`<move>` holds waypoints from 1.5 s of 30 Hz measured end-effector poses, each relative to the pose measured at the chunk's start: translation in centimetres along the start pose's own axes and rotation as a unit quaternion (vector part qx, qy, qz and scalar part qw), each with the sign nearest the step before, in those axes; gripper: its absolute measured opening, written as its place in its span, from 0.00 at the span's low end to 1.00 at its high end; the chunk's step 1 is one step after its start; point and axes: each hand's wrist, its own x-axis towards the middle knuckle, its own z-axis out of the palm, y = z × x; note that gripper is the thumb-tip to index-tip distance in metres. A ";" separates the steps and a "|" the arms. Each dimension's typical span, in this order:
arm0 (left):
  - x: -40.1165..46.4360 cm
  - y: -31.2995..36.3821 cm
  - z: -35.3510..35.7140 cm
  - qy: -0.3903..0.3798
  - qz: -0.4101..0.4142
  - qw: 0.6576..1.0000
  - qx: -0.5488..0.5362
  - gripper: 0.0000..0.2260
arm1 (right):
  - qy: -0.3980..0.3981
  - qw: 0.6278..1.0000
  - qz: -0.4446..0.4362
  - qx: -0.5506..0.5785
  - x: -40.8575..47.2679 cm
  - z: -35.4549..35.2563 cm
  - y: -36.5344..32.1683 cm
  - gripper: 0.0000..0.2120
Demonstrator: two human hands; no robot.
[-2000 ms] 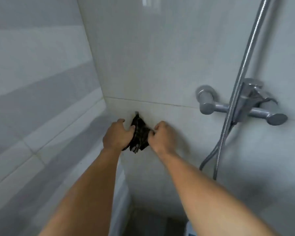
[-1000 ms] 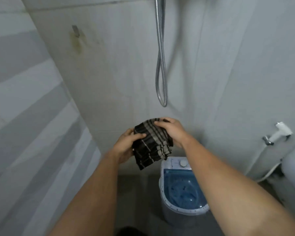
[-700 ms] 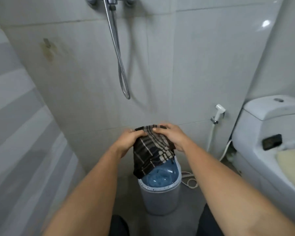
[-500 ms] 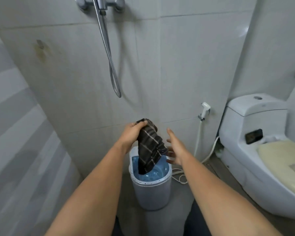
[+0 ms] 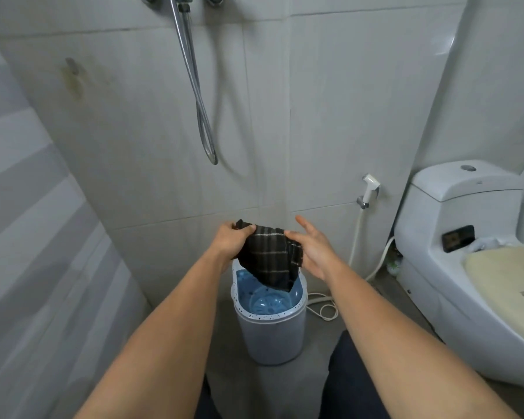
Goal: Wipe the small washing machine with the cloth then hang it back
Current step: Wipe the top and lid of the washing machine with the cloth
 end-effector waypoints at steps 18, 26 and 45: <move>0.5 0.1 -2.9 -0.043 0.169 0.935 0.310 0.12 | -0.028 0.887 -0.074 -0.455 2.1 1.2 -3.1 0.10; 0.0 -0.3 -3.0 -0.100 0.078 0.986 0.104 0.06 | -0.124 0.977 0.112 -0.133 0.7 -0.3 -2.7 0.15; 1.5 -4.1 -1.1 -0.080 0.242 0.897 0.362 0.20 | -0.063 0.980 0.097 -0.161 1.7 -0.2 0.6 0.15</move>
